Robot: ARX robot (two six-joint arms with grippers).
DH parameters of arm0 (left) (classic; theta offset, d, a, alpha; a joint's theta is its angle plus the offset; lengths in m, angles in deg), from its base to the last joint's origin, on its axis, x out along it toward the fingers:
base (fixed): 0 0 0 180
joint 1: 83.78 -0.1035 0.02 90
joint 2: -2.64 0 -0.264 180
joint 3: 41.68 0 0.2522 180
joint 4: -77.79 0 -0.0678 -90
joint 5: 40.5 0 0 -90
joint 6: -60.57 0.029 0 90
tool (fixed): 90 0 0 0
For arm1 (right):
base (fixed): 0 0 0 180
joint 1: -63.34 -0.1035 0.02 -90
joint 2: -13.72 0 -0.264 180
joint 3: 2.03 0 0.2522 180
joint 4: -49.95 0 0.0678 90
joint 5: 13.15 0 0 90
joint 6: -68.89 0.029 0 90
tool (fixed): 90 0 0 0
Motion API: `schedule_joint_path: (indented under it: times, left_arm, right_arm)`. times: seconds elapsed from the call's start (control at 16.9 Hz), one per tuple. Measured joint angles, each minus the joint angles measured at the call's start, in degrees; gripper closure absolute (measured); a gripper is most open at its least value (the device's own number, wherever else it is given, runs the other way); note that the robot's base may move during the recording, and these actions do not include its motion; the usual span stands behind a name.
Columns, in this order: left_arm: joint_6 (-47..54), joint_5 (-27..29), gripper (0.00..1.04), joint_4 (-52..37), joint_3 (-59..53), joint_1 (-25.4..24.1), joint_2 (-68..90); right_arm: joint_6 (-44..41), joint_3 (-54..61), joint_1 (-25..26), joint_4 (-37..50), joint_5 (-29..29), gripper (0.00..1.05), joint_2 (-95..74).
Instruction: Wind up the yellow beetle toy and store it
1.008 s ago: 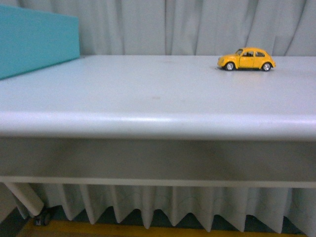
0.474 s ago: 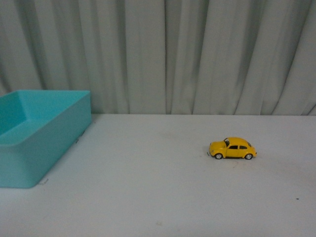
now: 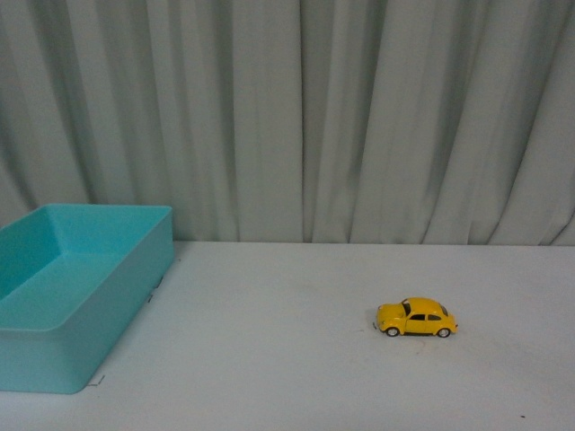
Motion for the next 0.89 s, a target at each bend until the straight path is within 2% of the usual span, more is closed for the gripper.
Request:
schedule_joint_path:
  times: [0.89]
  left_arm:
    - [0.0, 0.0, 0.07, 0.2, 0.0, 0.0, 0.0]
  right_arm:
    - [0.0, 0.0, 0.0, -0.1, 0.0, 0.07, 0.0]
